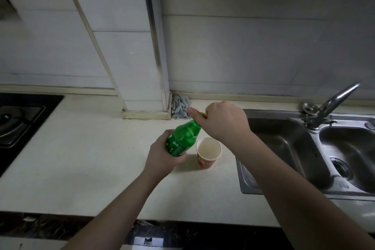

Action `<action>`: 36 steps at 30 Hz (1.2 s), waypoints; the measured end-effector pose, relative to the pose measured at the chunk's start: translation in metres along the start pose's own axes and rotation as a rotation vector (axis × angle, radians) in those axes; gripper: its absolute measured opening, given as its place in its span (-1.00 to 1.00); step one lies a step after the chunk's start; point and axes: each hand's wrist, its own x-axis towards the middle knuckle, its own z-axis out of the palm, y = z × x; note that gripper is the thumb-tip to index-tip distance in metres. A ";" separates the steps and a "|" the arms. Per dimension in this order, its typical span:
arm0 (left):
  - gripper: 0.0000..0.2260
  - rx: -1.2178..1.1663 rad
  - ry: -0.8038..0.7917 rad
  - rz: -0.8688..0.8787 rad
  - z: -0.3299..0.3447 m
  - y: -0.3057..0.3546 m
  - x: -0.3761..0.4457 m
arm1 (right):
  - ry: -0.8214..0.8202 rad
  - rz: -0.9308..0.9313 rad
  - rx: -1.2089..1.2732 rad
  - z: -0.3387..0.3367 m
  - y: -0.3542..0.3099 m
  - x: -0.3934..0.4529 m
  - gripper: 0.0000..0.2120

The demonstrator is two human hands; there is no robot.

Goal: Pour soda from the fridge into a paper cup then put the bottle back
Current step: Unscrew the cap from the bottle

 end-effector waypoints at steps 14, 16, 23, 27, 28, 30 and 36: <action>-0.56 0.021 -0.072 -0.052 0.001 0.000 -0.007 | -0.076 -0.004 0.259 0.007 -0.006 -0.011 -0.53; -0.55 0.007 -0.114 -0.065 -0.002 -0.001 -0.005 | -0.056 -0.008 0.258 0.006 -0.007 -0.013 -0.53; -0.46 -0.095 -0.464 -0.164 -0.017 -0.007 0.002 | -0.055 -0.370 0.227 0.005 -0.003 -0.014 -0.62; -0.42 -0.036 -0.467 -0.135 -0.018 -0.005 -0.001 | -0.057 -0.552 0.163 0.003 0.010 -0.017 -0.68; -0.41 -0.008 -0.425 -0.125 -0.016 -0.005 -0.003 | -0.022 -0.521 0.153 0.005 0.013 -0.019 -0.64; -0.43 0.024 -0.301 -0.106 -0.012 -0.005 -0.008 | 0.009 -0.369 0.130 0.008 0.015 -0.022 -0.57; -0.49 0.151 0.029 0.017 0.006 -0.007 -0.019 | -0.107 0.080 0.133 0.018 0.005 -0.023 -0.31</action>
